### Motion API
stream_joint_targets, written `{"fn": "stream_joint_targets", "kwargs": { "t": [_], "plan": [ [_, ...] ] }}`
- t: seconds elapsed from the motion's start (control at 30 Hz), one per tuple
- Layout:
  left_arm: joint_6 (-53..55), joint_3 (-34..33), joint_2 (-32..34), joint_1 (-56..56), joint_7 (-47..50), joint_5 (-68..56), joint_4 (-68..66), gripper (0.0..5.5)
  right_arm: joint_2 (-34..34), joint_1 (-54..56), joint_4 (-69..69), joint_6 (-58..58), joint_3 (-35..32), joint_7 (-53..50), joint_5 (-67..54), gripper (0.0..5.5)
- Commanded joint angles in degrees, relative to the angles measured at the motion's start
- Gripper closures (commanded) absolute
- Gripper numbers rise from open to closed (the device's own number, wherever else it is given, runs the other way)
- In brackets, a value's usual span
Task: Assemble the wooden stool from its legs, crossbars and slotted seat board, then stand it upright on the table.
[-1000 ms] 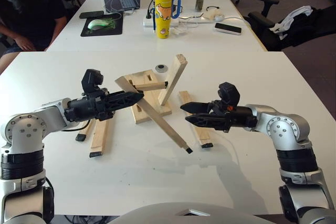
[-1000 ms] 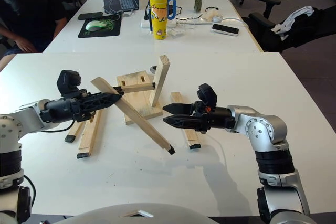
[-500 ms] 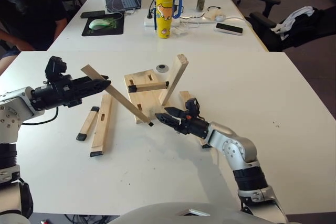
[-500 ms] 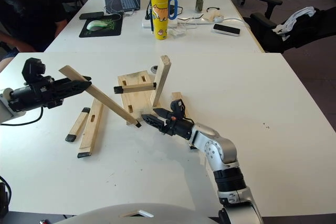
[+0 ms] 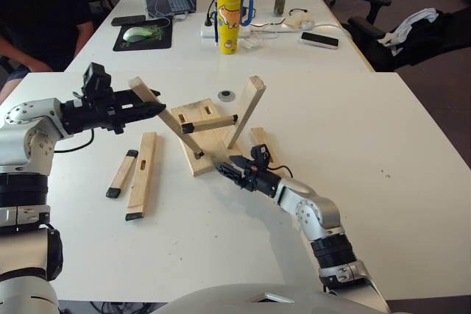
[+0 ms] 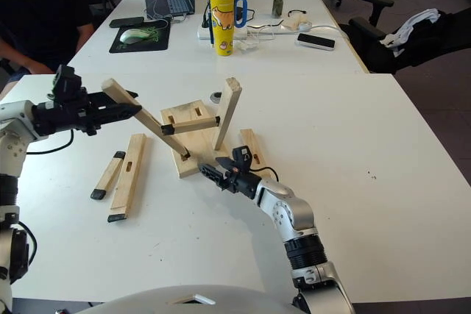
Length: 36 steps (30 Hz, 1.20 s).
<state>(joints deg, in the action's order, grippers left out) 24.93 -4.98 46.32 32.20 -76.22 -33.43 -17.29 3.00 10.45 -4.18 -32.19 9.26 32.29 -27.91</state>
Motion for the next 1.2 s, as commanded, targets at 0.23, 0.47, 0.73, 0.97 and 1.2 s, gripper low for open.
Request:
{"fn": "stream_joint_targets", "kwargs": {
  "t": [0.23,0.47,0.73,0.97,1.2],
  "plan": [
    [-3.3,0.4,1.8,1.3,-2.7,4.8,-2.1,3.41,-0.1,1.2,-0.4,0.8,-0.3,0.7,0.8,1.74],
    [-3.7,-0.1,3.1,2.5,-3.8,5.8,-3.0,3.42,-1.4,2.4,-2.5,3.0,-1.1,-0.5,1.6,1.74],
    [-0.5,-1.7,4.4,4.7,-4.3,4.2,-1.6,3.43,-2.9,3.6,-5.5,4.7,-1.8,-1.9,3.3,1.74],
    [1.2,-0.2,3.4,3.1,-4.3,4.5,2.3,3.43,-3.6,4.1,-8.0,5.2,-1.6,-3.3,5.4,1.74],
    [0.8,0.4,4.1,1.7,-4.5,5.9,1.6,3.43,-3.6,3.7,-8.2,4.9,-1.6,-2.9,6.0,1.74]
  ]
}}
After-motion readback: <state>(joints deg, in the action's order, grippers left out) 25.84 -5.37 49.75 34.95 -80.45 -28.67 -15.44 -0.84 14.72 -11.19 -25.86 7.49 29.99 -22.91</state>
